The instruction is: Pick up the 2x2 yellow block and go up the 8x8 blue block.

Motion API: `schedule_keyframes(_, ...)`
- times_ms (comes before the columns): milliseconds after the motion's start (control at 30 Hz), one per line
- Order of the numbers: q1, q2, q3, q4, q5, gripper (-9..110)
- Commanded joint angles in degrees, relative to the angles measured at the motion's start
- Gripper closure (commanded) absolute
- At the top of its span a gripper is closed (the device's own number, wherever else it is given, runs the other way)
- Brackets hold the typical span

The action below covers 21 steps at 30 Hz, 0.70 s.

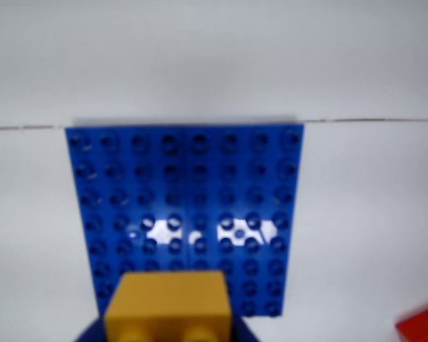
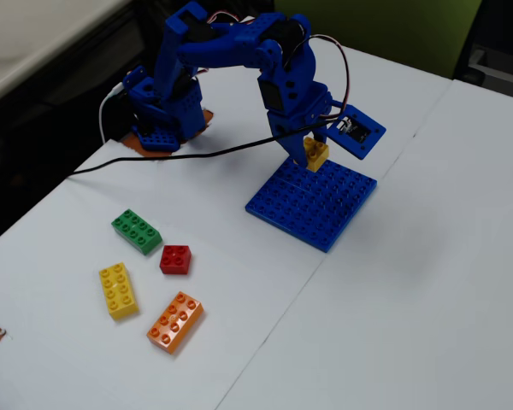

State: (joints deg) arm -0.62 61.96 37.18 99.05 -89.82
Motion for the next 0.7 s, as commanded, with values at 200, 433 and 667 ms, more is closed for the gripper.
schedule_keyframes(200,-0.4,0.5,-2.9,-0.9,0.3,101)
schedule_keyframes(433,-0.4,0.5,-3.0,-1.2,0.3,101)
schedule_keyframes(667,-0.7,0.3,-3.2,-1.8,-0.6,101)
